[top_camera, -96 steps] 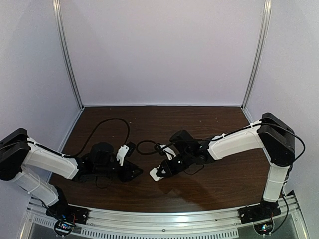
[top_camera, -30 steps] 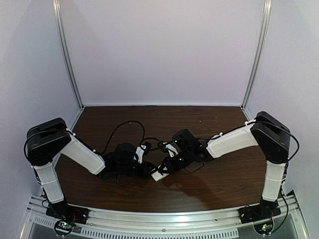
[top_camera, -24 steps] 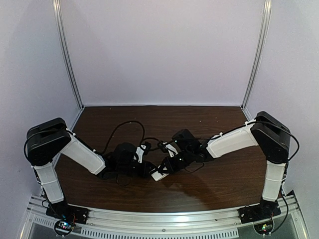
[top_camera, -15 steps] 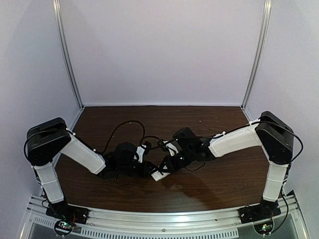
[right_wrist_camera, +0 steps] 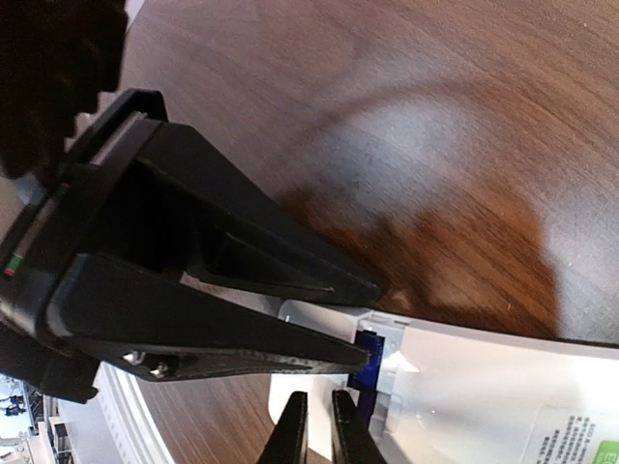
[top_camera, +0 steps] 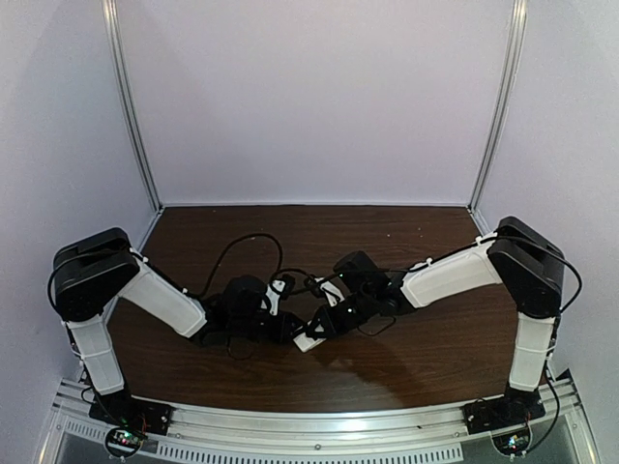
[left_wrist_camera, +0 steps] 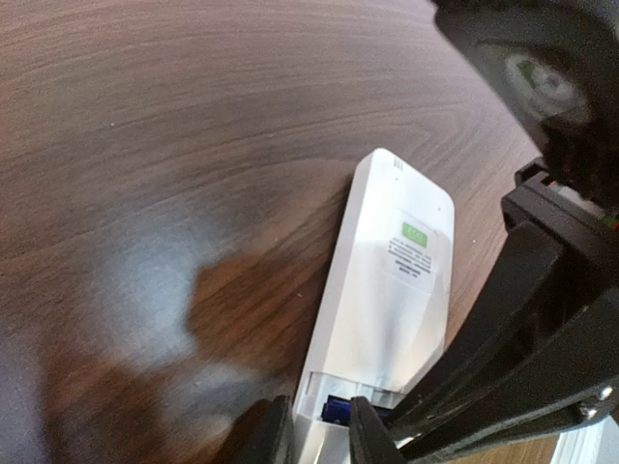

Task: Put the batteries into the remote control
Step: Hold the battery cover of the remote control without the battery cover.

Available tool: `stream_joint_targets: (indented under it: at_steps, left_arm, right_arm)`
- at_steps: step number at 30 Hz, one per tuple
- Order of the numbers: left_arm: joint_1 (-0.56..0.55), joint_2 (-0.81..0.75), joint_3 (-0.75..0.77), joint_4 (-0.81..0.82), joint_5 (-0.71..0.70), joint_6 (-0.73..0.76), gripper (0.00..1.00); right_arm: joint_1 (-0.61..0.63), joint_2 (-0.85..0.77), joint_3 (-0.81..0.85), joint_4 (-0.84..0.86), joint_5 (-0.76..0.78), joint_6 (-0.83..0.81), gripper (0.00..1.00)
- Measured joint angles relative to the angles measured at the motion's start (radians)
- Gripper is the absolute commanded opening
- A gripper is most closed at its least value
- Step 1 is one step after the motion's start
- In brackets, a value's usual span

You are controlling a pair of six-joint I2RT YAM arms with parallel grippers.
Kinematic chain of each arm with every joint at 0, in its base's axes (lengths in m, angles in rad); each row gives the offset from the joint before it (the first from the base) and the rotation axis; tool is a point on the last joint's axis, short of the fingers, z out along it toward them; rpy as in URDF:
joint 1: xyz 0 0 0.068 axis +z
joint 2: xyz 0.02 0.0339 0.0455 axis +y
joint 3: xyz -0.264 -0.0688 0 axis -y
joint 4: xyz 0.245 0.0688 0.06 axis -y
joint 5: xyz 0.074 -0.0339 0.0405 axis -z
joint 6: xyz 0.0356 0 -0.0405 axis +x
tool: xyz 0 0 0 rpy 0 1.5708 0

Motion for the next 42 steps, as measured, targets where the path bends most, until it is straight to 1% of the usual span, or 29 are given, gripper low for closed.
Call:
stream_joint_targets:
  at_steps: [7, 11, 16, 20, 22, 26, 31, 37, 42]
  left_arm:
    - [0.0, 0.002, 0.001, -0.006, 0.001, 0.0, 0.25]
    - [0.0, -0.006, -0.008, -0.008, 0.0, 0.0, 0.29]
    - [0.0, -0.077, -0.061, -0.034, -0.021, 0.004, 0.33]
    - [0.0, -0.141, -0.074, -0.047, -0.048, 0.012, 0.36]
    - [0.0, -0.178, -0.091, -0.043, -0.06, 0.012, 0.35]
    - [0.0, -0.264, -0.172, -0.033, -0.08, 0.005, 0.28]
    - [-0.006, -0.347, -0.257, -0.035, -0.076, -0.009, 0.28]
    - [-0.072, -0.33, -0.269, -0.026, -0.074, -0.04, 0.28]
    - [-0.088, -0.257, -0.269, 0.023, -0.073, -0.083, 0.27]
  right_arm:
    - [-0.001, 0.021, 0.0, 0.013, -0.01, 0.0, 0.09]
    - [-0.001, 0.028, 0.0, 0.023, -0.013, 0.0, 0.09]
    - [-0.001, 0.029, 0.0, 0.024, -0.013, 0.0, 0.09]
    - [-0.001, 0.029, 0.0, 0.024, -0.013, 0.0, 0.09]
    - [-0.001, 0.029, 0.0, 0.024, -0.013, 0.0, 0.09]
    - [-0.001, 0.029, 0.0, 0.024, -0.013, -0.001, 0.09]
    - [-0.001, 0.029, 0.0, 0.024, -0.013, 0.0, 0.09]
    - [-0.001, 0.029, 0.0, 0.024, -0.013, 0.0, 0.09]
    - [-0.001, 0.029, 0.0, 0.024, -0.013, 0.0, 0.09]
